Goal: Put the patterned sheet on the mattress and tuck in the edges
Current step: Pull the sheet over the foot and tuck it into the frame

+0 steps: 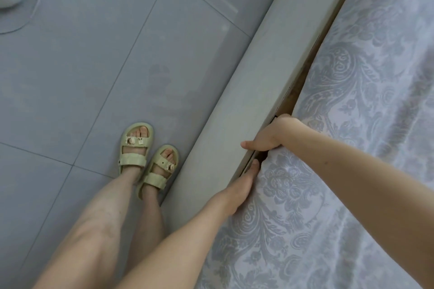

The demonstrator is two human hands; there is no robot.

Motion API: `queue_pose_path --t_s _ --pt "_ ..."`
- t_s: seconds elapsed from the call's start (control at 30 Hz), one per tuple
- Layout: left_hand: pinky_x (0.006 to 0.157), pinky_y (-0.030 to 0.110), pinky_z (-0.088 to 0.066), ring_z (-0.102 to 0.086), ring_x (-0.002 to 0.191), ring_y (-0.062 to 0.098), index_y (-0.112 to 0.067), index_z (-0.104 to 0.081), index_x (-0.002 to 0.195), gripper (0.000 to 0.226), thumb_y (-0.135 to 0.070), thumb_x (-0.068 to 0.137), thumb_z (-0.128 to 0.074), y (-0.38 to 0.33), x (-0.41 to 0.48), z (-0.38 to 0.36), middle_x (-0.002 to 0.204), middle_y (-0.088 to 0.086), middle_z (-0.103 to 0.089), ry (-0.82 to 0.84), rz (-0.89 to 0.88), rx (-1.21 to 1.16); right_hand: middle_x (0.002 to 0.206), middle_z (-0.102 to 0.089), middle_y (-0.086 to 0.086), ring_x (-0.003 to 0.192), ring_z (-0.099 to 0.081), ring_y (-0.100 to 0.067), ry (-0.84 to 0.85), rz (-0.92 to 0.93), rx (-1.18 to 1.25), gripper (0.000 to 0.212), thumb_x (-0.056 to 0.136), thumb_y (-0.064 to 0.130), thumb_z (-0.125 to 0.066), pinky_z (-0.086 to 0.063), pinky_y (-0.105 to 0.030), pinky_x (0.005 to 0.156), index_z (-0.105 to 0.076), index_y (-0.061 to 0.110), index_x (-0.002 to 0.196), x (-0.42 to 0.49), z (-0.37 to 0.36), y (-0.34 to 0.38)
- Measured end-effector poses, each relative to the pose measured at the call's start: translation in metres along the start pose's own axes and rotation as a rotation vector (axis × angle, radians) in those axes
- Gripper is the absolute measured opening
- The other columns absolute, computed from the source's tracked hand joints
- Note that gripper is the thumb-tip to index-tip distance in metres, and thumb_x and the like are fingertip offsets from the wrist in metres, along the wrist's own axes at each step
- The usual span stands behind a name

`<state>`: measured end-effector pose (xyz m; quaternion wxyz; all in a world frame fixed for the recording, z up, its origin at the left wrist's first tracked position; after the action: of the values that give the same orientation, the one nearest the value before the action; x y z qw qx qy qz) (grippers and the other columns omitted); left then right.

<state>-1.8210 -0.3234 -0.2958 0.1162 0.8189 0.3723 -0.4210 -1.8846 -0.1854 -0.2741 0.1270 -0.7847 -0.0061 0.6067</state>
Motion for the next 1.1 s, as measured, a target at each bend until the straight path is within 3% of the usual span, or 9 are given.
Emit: queue_pose_path --t_s 0.1,0.17,0.27,0.5,0.63,0.77,0.9,1.0,1.1 --pt "0.111 0.036 -0.033 -0.049 0.123 0.007 -0.061 -0.047 0.119 0.042 -0.071 0.088 -0.021 -0.002 -0.002 -0.001 0.136 -0.013 -0.052 0.052 -0.006 -0.028 0.126 -0.058 -0.008 0.117 -0.051 -0.026 -0.202 0.07 -0.038 0.087 0.086 0.073 -0.002 -0.037 -0.034 0.091 -0.061 0.013 0.11 -0.023 0.006 0.008" --pt "0.11 0.033 -0.032 -0.046 0.124 0.004 -0.061 -0.038 0.128 0.041 -0.064 0.094 -0.016 -0.006 -0.012 -0.001 0.136 -0.018 -0.049 0.055 -0.033 -0.044 0.079 -0.057 -0.001 0.089 -0.051 -0.021 -0.403 0.14 -0.069 0.075 0.089 0.07 -0.002 -0.036 -0.034 0.088 -0.051 0.017 0.066 -0.041 0.008 0.012" --pt "0.104 0.027 -0.035 -0.05 0.115 0.003 -0.056 -0.045 0.122 0.042 -0.061 0.096 -0.013 0.014 -0.025 0.008 0.121 -0.022 -0.055 -0.04 -0.05 -0.027 0.061 -0.043 0.004 0.078 -0.046 -0.018 -0.539 0.187 -0.155 0.068 0.092 0.065 -0.004 -0.03 -0.037 0.097 -0.041 0.019 0.057 -0.056 -0.01 0.017" --pt "0.08 0.019 -0.047 -0.064 0.095 0.019 -0.003 -0.068 0.103 0.056 -0.04 0.102 -0.025 0.067 -0.063 0.062 0.1 0.01 -0.07 -0.445 -0.079 -0.038 0.089 -0.063 -0.002 0.101 -0.057 -0.024 -0.473 0.202 -0.039 0.076 0.091 0.067 -0.004 -0.036 -0.035 0.089 -0.052 0.012 0.071 -0.035 -0.017 0.05" --pt "0.075 0.017 -0.047 -0.066 0.09 0.013 -0.008 -0.069 0.096 0.054 -0.036 0.103 -0.024 0.092 -0.072 0.07 0.093 0.003 -0.072 -0.425 -0.053 -0.041 0.066 -0.049 0.0 0.079 -0.052 -0.023 -0.476 0.323 0.176 0.076 0.091 0.067 -0.005 -0.038 -0.032 0.074 -0.051 0.012 0.065 -0.045 -0.039 0.083" --pt "0.086 0.023 -0.049 -0.067 0.097 0.01 -0.011 -0.072 0.102 0.051 -0.037 0.102 -0.028 0.11 -0.082 0.067 0.1 0.001 -0.073 -0.479 -0.119 -0.045 0.064 -0.053 0.0 0.075 -0.054 -0.023 -0.54 0.379 0.153 0.076 0.093 0.063 -0.004 -0.038 -0.038 0.093 -0.052 0.013 0.063 -0.05 -0.067 0.108" --pt "0.085 0.025 -0.045 -0.063 0.094 0.009 -0.021 -0.072 0.08 0.045 -0.035 0.1 -0.035 0.126 -0.098 0.076 0.091 -0.004 -0.072 -0.672 -0.18 0.037 0.111 -0.065 -0.009 0.11 -0.056 -0.025 -0.4 0.391 0.087 0.074 0.096 0.059 -0.004 -0.036 -0.037 0.097 -0.06 0.013 0.083 -0.042 -0.084 0.144" --pt "0.079 0.02 -0.044 -0.063 0.089 0.012 -0.015 -0.07 0.076 0.042 -0.028 0.1 -0.038 0.134 -0.118 0.092 0.084 -0.004 -0.071 -0.779 -0.231 0.001 0.145 -0.043 -0.007 0.133 -0.039 -0.026 -0.211 0.289 0.022 0.074 0.096 0.059 -0.004 -0.033 -0.037 0.101 -0.047 0.013 0.136 -0.025 -0.088 0.161" --pt "0.077 0.018 -0.047 -0.064 0.087 0.016 -0.01 -0.069 0.082 0.044 -0.027 0.102 -0.034 0.147 -0.131 0.107 0.085 0.001 -0.071 -0.708 -0.235 -0.05 0.153 -0.032 -0.003 0.14 -0.029 -0.025 -0.127 0.24 -0.008 0.068 0.097 0.057 -0.005 -0.026 -0.037 0.108 -0.036 0.018 0.144 -0.019 -0.095 0.173"
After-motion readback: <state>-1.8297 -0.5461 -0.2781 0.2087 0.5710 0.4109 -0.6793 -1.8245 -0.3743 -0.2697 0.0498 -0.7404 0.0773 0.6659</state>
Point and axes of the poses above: each hand's wrist, its own x-axis towards the middle knuckle, its own z-axis out of the back of the hand, y = z × x, the point moved 5 cm from there along x, towards the middle knuckle
